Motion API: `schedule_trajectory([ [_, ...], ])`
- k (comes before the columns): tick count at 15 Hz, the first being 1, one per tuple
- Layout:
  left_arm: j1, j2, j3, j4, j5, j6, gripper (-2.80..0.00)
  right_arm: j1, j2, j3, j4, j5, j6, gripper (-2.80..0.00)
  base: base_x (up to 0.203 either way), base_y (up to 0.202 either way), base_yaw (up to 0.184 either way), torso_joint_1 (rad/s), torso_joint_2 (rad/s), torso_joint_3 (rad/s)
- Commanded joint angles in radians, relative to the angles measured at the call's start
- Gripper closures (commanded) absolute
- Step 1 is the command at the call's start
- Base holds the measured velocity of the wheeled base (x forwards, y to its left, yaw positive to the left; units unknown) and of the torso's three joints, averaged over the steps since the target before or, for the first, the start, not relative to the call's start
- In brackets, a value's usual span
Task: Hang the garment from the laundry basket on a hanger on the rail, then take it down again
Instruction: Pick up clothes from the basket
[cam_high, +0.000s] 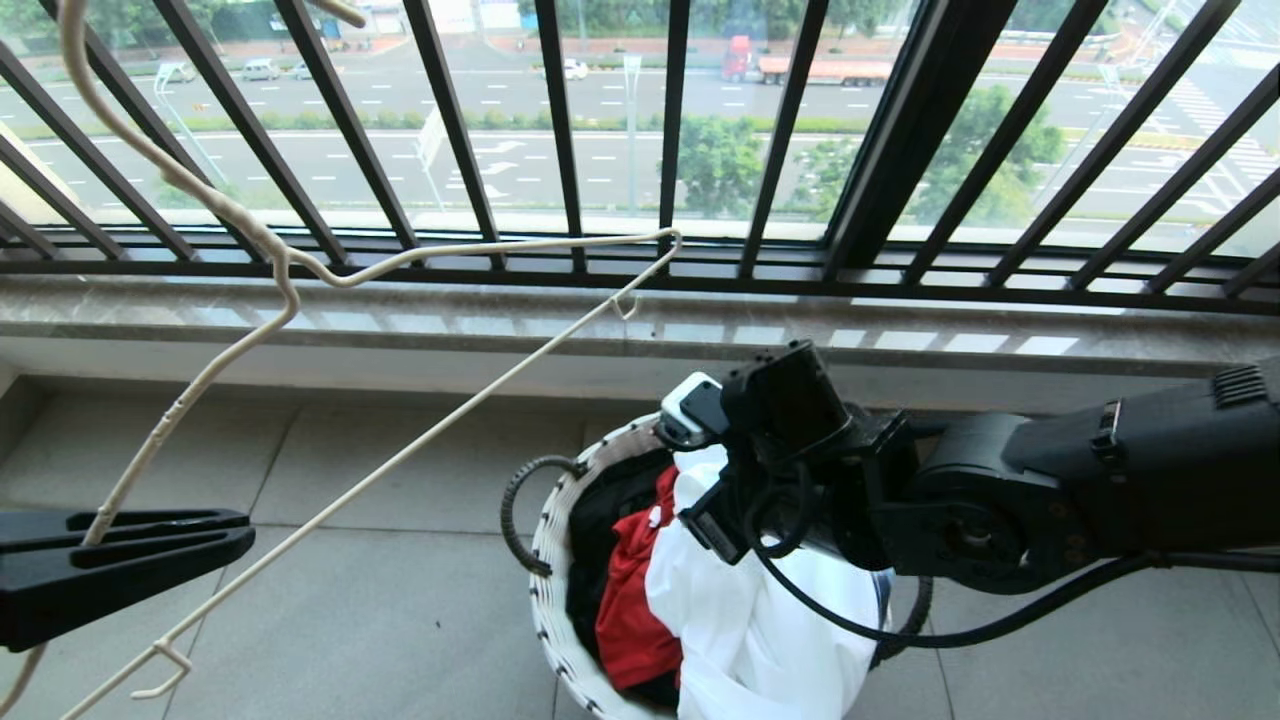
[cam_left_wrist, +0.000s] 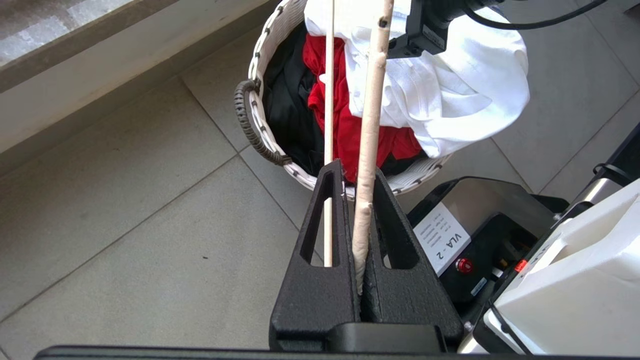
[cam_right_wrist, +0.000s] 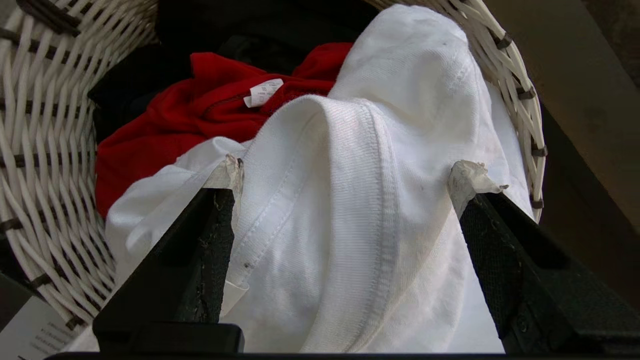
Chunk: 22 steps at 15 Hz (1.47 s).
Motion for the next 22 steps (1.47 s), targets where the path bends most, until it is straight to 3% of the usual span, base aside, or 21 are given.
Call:
schedule_trajectory([
  [1, 0.000, -0.004, -0.004, 0.001, -0.001, -0.006, 0.00, 0.006, 0.048, -0.016, -0.009, -0.049, -0.025, -2.80, 0.000, 0.000, 0.000, 0.000, 0.00, 0.000],
  [6, 0.000, -0.017, -0.006, 0.001, -0.001, -0.006, 0.00, 0.005, 0.042, -0.028, -0.013, -0.130, -0.066, -2.80, 0.000, 0.000, 0.000, 0.000, 0.00, 0.000],
  [16, -0.001, -0.028, -0.006, 0.001, -0.003, -0.005, 0.00, -0.024, 0.066, -0.065, -0.014, -0.160, -0.073, -2.80, 0.000, 0.000, 0.000, 0.000, 0.00, 0.000],
  [22, -0.001, -0.040, -0.007, 0.001, -0.003, -0.003, 0.00, -0.037, 0.113, -0.059, -0.175, -0.276, -0.144, -2.80, 0.000, 0.000, 0.000, 0.000, 0.00, 0.000],
])
